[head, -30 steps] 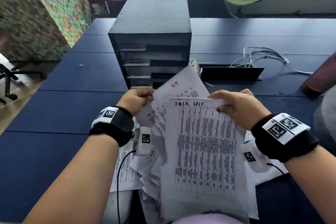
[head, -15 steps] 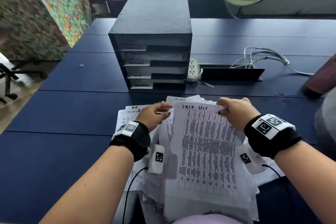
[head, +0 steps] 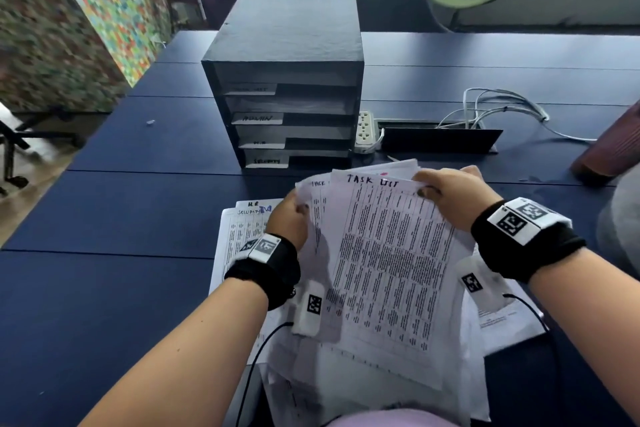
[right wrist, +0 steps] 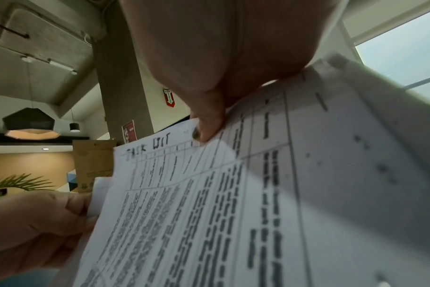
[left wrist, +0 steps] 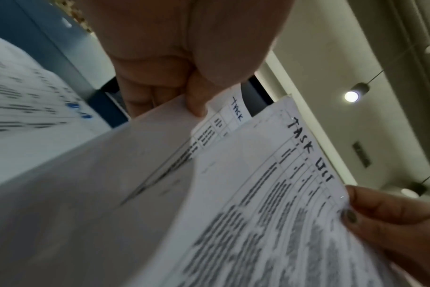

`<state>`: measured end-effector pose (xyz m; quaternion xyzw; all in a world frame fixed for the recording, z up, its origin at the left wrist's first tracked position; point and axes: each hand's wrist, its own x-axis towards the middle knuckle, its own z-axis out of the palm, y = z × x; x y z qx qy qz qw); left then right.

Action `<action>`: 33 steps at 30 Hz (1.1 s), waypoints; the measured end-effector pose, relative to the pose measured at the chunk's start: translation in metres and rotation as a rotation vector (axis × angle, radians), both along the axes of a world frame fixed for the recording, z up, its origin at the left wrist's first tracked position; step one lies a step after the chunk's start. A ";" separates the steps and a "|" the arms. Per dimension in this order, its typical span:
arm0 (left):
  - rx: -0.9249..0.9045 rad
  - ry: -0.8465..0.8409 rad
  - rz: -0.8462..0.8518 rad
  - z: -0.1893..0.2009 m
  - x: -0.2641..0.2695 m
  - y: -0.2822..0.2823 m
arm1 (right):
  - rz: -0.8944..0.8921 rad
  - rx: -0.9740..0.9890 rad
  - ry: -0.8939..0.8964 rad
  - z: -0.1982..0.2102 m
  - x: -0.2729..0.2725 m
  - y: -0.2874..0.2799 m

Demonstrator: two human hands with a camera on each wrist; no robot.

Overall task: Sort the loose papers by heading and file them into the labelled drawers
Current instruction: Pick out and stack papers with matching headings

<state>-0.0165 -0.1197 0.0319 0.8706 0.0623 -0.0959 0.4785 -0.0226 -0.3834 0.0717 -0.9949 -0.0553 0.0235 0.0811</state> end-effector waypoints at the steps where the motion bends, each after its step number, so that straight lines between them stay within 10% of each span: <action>1: -0.044 -0.014 -0.035 0.006 0.003 -0.002 | 0.014 0.014 -0.003 0.002 0.003 0.000; 16: -0.388 0.207 -0.255 -0.003 -0.012 -0.014 | -0.115 0.038 0.116 -0.035 -0.006 0.007; 33: 0.032 0.208 0.100 -0.046 0.000 0.007 | 0.056 0.031 0.047 -0.046 -0.033 0.018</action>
